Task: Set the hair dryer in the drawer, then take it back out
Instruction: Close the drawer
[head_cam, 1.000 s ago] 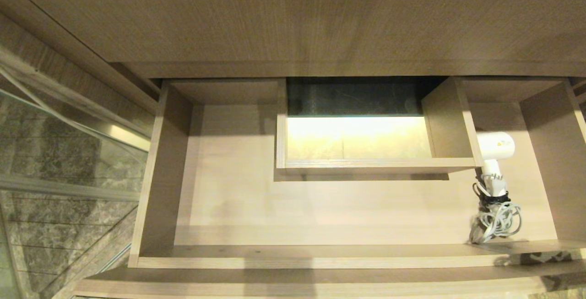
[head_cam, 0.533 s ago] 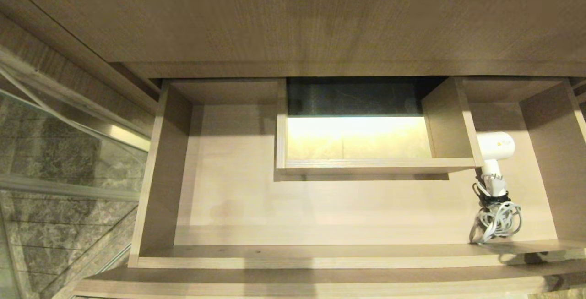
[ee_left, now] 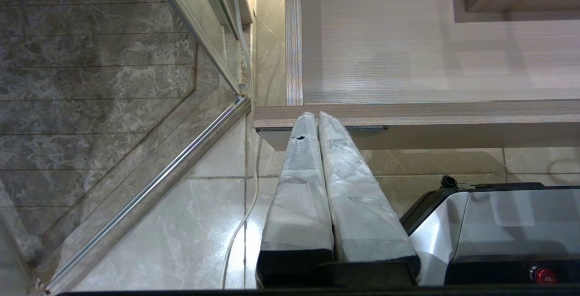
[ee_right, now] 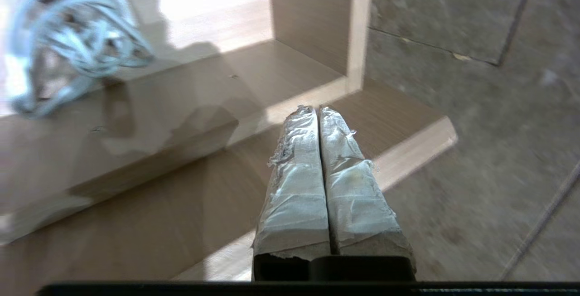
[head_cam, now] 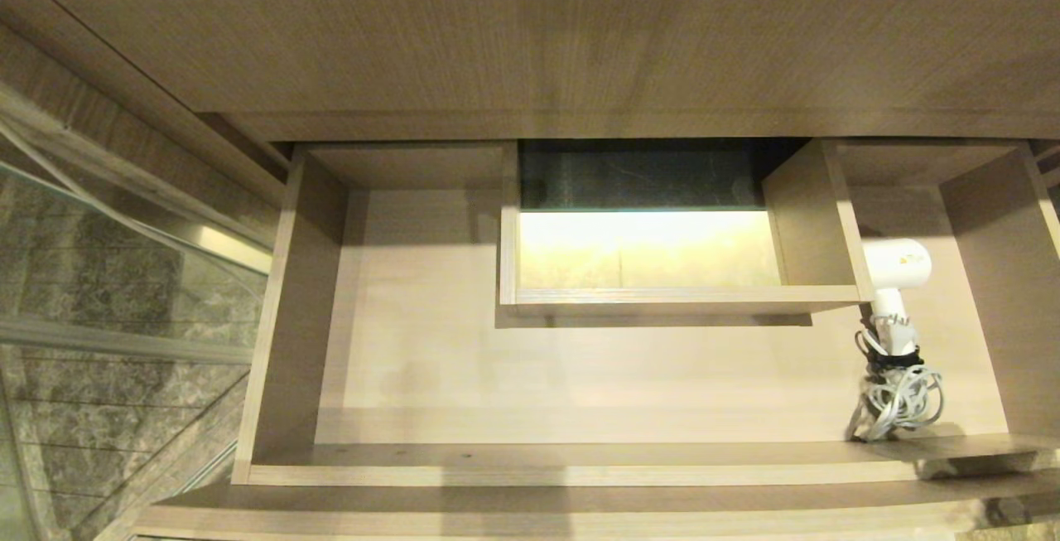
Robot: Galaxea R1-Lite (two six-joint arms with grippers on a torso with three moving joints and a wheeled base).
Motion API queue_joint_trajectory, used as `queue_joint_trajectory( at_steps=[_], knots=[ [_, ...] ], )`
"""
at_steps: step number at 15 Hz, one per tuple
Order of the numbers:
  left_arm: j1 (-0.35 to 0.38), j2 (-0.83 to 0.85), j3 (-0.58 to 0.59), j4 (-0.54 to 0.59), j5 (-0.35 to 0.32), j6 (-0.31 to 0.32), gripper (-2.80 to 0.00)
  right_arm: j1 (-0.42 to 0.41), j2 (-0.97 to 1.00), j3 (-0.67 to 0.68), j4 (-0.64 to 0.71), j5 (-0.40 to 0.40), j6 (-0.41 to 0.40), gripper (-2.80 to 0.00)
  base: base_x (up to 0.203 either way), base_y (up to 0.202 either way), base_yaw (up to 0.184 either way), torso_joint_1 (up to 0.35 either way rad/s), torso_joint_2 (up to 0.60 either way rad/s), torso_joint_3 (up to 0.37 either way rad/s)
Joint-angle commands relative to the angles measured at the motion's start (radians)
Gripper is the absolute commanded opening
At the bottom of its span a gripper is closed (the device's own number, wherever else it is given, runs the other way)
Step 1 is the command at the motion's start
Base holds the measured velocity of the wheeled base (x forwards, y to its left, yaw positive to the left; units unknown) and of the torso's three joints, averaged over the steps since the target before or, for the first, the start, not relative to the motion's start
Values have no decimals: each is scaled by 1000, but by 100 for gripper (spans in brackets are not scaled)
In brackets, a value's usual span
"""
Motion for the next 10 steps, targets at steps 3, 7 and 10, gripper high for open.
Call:
queue_joint_trajectory(
  at_steps=[3, 7, 10],
  knots=[
    [0, 0, -1, 0, 0, 0, -280, 3, 3, -14, -9, 15, -1, -280, 0, 0, 0, 0, 0, 0],
    [0, 0, 0, 0, 0, 0, -280, 3, 2, -13, -9, 15, -3, -280, 0, 0, 0, 0, 0, 0],
    [0, 0, 0, 0, 0, 0, -280, 13, -27, -4, -9, 15, -6, -280, 0, 0, 0, 0, 0, 0]
  ],
)
